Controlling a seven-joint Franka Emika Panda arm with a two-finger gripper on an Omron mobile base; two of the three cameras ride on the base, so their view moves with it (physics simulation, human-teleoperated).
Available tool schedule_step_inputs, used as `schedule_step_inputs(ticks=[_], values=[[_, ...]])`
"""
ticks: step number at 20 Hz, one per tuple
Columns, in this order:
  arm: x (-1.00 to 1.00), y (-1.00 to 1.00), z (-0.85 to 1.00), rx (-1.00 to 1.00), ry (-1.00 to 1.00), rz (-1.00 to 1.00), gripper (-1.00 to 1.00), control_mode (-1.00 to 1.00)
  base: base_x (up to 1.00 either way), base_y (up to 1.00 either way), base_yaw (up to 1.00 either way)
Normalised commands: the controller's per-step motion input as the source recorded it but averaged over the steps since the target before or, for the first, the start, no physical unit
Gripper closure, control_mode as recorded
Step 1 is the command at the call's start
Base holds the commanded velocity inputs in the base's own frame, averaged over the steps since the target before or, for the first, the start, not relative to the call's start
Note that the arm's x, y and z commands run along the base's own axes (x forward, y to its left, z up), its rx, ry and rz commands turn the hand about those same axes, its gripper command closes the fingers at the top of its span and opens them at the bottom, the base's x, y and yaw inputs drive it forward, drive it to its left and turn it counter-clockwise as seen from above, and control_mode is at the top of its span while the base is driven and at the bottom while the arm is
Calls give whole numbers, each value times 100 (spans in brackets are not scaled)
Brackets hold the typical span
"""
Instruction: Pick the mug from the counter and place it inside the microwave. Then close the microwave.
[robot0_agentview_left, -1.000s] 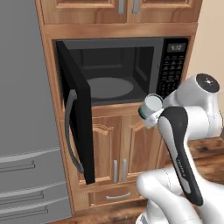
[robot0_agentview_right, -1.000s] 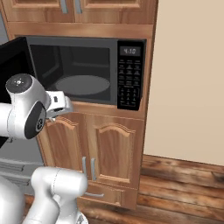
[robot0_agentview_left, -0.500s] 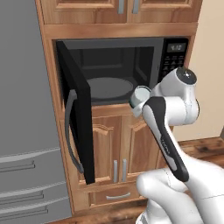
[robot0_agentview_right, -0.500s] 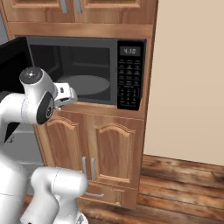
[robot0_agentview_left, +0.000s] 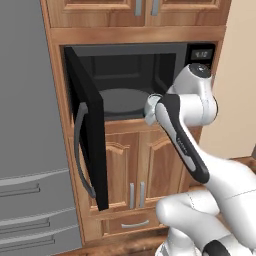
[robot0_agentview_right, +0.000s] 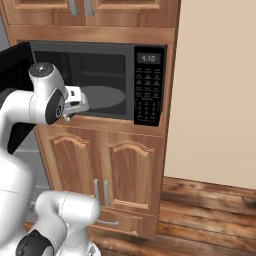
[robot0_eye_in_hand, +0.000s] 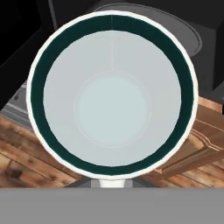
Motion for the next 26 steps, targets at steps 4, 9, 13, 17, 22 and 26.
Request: schedule_step_inputs(ticks=[4, 9, 13, 17, 22, 26], values=[[0, 0, 21, 0, 23, 0, 100, -100, 0, 0, 0], [0, 0, 9, 0, 15, -7, 100, -100, 0, 0, 0], [8, 0, -7, 0, 0, -14, 100, -100, 0, 0, 0], [21, 3, -6, 0, 0, -14, 100, -100, 0, 0, 0], [28, 6, 0, 0, 0, -14, 100, -100, 0, 0, 0], [32, 4, 0, 2, 0, -11, 100, -100, 0, 0, 0]])
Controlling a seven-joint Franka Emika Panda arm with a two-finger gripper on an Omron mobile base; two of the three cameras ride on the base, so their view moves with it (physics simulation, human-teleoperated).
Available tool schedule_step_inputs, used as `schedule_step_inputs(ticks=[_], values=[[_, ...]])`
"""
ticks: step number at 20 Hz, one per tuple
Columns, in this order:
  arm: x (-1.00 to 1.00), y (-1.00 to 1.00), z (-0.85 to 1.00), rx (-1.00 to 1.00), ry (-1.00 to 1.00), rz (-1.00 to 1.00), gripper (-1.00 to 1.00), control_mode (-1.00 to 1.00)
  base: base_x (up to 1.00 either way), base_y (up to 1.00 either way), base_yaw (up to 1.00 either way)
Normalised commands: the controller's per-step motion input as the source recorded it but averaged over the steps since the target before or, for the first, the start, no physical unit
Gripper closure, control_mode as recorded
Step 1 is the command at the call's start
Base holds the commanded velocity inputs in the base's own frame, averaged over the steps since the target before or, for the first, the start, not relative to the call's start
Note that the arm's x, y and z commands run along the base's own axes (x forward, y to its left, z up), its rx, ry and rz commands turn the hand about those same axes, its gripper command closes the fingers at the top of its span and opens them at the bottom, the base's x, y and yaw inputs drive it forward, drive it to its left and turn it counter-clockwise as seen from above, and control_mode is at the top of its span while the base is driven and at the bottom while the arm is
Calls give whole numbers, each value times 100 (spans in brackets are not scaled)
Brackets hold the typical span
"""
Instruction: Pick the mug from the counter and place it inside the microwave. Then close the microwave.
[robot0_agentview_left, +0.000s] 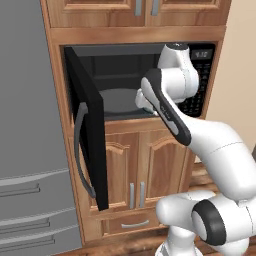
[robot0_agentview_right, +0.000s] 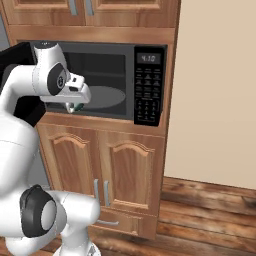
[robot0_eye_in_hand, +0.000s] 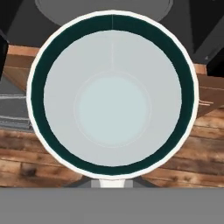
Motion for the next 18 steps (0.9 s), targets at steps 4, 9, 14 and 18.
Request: schedule_step_inputs(ticks=[4, 9, 14, 18], values=[[24, 2, -6, 4, 0, -2, 100, -100, 0, 0, 0], [6, 5, -13, 10, 0, 0, 100, -100, 0, 0, 0], [11, 18, -15, 6, 0, 3, 100, -100, 0, 0, 0], [12, 28, -9, 0, 0, 4, 100, -100, 0, 0, 0]])
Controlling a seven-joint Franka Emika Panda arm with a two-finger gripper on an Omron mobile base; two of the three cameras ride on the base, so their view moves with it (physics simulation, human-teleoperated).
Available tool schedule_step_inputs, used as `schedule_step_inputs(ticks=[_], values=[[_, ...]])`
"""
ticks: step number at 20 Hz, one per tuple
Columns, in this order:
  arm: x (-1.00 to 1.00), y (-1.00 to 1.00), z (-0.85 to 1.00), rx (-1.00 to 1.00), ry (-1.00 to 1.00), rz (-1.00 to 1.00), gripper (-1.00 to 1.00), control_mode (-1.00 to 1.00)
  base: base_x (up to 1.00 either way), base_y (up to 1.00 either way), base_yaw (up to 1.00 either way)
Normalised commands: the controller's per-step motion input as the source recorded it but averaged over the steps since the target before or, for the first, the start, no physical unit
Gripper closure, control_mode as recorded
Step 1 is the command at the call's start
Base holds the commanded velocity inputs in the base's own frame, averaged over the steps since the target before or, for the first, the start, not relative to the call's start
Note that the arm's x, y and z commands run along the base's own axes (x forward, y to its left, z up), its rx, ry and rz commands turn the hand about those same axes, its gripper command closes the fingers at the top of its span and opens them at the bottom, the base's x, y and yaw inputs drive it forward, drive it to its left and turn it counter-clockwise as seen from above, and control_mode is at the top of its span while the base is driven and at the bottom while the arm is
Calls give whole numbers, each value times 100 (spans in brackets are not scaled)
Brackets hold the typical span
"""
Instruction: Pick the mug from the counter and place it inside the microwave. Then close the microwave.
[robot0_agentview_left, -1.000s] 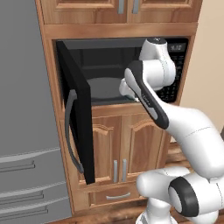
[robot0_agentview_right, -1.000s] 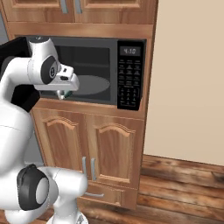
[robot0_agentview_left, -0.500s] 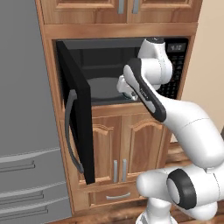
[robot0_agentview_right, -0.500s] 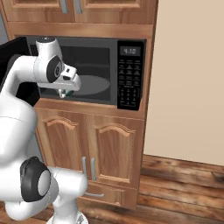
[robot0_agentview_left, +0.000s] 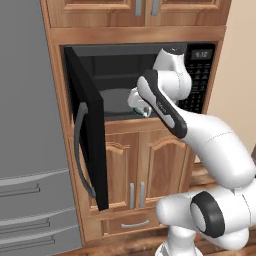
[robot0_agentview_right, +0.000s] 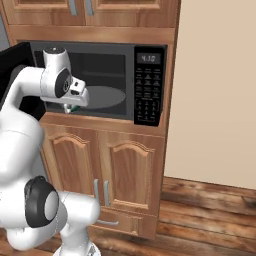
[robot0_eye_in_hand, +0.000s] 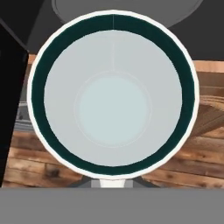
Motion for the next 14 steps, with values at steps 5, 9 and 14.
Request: schedule_step_inputs(ticks=[5, 9, 14], values=[[17, 26, 0, 0, 0, 2, 100, -100, 0, 0, 0], [32, 12, -2, 0, 0, 0, 100, -100, 0, 0, 0], [41, 0, -12, 0, -1, 0, 100, -100, 0, 0, 0]])
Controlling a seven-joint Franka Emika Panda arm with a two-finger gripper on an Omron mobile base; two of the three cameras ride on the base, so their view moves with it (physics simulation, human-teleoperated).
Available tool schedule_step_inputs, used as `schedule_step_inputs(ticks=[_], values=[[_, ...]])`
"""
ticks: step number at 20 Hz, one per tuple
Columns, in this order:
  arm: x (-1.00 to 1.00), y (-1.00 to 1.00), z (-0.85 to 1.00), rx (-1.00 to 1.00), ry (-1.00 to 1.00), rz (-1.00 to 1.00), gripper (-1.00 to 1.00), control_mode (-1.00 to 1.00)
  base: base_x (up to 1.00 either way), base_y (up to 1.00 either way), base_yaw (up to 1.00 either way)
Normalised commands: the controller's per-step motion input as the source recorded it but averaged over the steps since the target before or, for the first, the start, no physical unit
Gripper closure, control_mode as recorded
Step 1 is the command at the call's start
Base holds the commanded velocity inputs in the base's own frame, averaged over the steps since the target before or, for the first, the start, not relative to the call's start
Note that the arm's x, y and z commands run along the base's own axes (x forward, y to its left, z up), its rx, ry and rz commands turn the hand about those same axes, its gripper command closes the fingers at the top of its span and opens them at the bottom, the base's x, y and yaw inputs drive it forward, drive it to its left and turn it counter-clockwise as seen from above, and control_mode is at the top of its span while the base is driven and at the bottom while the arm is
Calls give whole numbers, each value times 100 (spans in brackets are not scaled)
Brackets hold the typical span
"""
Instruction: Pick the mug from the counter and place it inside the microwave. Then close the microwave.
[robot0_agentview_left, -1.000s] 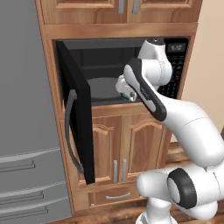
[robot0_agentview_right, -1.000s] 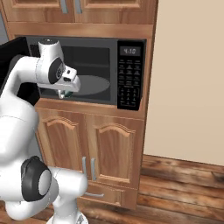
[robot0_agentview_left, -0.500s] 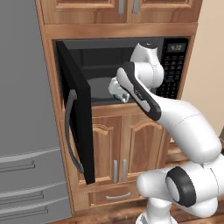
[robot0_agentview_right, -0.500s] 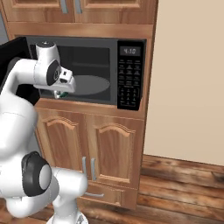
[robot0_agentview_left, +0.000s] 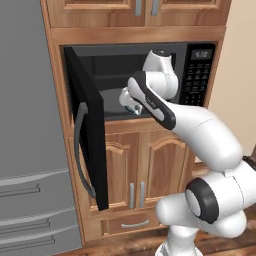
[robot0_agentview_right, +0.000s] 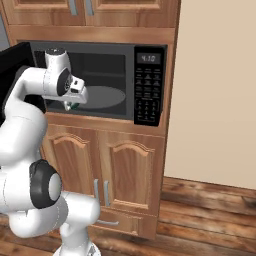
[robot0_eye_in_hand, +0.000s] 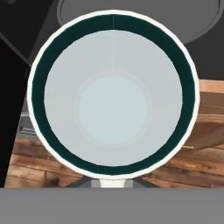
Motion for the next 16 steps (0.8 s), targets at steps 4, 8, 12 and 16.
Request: schedule_step_inputs(ticks=[4, 8, 12, 16], values=[[48, 0, -12, 0, 0, 0, 100, -100, 0, 0, 0], [40, 0, -6, -1, -1, 0, 100, -100, 0, 0, 0], [28, 0, -7, 0, 0, 0, 100, -100, 0, 0, 0], [24, 0, -13, -2, 0, 0, 100, -100, 0, 0, 0]])
